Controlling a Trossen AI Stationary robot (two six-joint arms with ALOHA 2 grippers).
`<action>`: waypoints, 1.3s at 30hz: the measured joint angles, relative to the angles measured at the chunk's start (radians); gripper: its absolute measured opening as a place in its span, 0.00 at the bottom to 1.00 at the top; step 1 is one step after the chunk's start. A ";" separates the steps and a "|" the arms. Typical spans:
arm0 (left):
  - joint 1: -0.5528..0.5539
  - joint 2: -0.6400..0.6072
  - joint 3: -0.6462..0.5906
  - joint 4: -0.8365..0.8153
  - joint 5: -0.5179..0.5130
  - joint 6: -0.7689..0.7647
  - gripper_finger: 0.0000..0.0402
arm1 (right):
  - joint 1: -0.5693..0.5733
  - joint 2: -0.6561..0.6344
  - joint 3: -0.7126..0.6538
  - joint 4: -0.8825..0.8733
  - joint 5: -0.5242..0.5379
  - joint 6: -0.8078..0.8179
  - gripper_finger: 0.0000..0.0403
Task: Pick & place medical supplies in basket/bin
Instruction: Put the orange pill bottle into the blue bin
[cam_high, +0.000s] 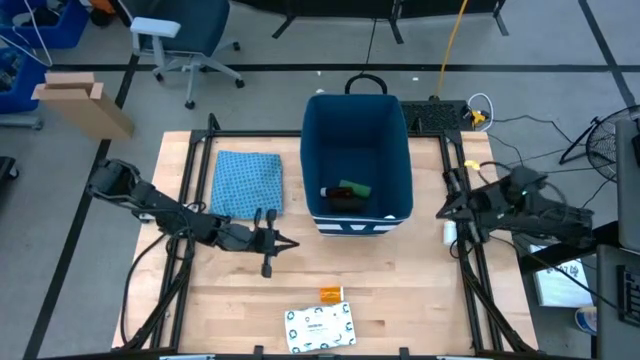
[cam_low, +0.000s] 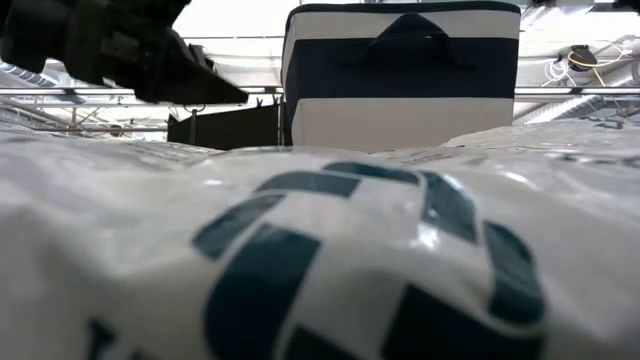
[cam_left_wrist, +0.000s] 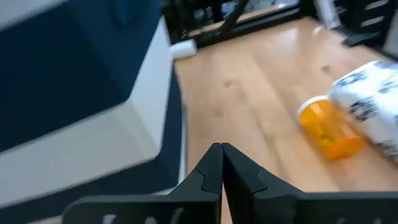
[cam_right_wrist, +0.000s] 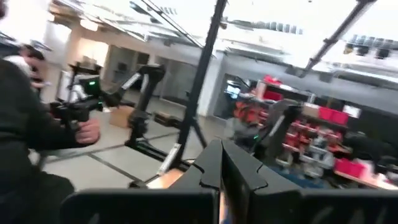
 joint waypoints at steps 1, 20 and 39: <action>0.001 0.000 -0.012 0.011 -0.010 -0.002 0.01 | 0.000 0.032 0.041 -0.032 0.018 -0.012 0.00; 0.040 -0.114 -0.205 0.217 -0.076 -0.043 0.01 | 0.570 0.866 0.506 -0.204 0.673 -0.130 0.00; 0.040 -0.131 -0.213 0.223 -0.054 -0.021 0.04 | 0.741 1.457 0.638 0.035 0.937 0.268 0.28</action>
